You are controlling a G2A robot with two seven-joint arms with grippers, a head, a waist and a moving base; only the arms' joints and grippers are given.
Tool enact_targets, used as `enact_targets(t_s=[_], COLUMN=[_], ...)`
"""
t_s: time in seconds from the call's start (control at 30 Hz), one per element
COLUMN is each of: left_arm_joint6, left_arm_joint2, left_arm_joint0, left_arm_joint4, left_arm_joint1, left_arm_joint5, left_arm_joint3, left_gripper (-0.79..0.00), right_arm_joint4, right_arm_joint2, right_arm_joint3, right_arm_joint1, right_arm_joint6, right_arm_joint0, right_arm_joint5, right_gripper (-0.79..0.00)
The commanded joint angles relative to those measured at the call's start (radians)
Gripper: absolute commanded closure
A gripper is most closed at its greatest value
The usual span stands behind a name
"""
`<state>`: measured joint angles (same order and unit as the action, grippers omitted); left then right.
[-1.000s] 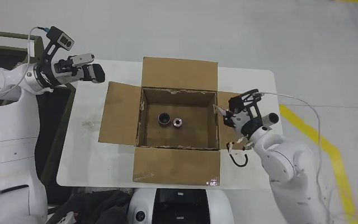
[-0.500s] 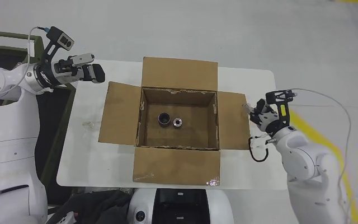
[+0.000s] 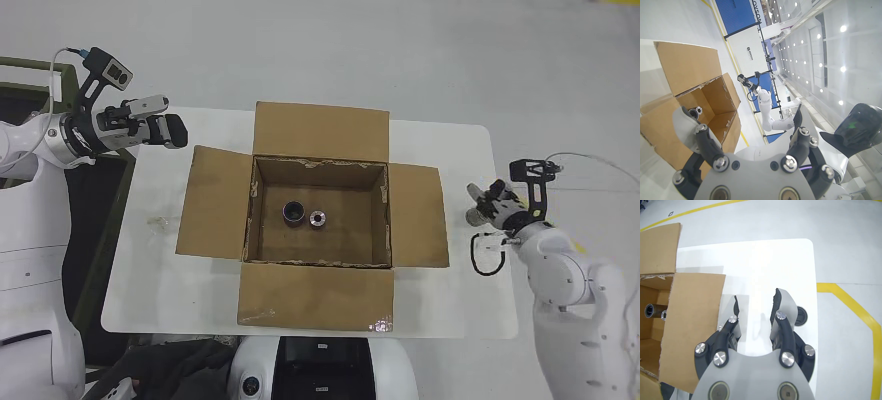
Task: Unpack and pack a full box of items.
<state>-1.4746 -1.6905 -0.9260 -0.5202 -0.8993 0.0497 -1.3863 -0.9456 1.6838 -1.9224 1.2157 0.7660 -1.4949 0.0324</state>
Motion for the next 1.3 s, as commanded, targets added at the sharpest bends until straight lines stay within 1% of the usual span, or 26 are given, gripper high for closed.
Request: enact_targets(t_s=[0.0, 0.2, 0.53, 0.87, 1.17, 1.27], left_arm_joint6=[0.000, 0.000, 0.000, 0.000, 0.000, 0.000], left_arm_joint2=[0.000, 0.000, 0.000, 0.000, 0.000, 0.000], left_arm_joint0=[0.000, 0.000, 0.000, 0.000, 0.000, 0.000], left_arm_joint4=[0.000, 0.000, 0.000, 0.000, 0.000, 0.000], left_arm_joint1=[0.000, 0.000, 0.000, 0.000, 0.000, 0.000], left_arm_joint5=[0.000, 0.000, 0.000, 0.000, 0.000, 0.000], left_arm_joint3=[0.000, 0.000, 0.000, 0.000, 0.000, 0.000], left_gripper=[-0.785, -0.785, -0.785, -0.785, -0.785, -0.785], right_arm_joint4=[-0.001, -0.005, 0.003, 0.001, 0.000, -0.002], right_arm_joint2=[0.006, 0.024, 0.033, 0.013, 0.007, 0.000], right_arm_joint3=[0.022, 0.073, 0.136, 0.193, 0.230, 0.243], right_arm_joint1=[-0.001, -0.005, -0.009, -0.012, -0.015, -0.016], right_arm_joint6=[-0.004, -0.019, -0.042, -0.047, -0.050, -0.049], right_arm_joint0=[0.001, 0.000, -0.002, 0.019, 0.022, 0.028], right_arm_joint5=[-0.005, -0.014, -0.035, -0.046, -0.059, -0.059], right_gripper=[-0.372, -0.379, -0.446, -0.437, -0.459, -0.477])
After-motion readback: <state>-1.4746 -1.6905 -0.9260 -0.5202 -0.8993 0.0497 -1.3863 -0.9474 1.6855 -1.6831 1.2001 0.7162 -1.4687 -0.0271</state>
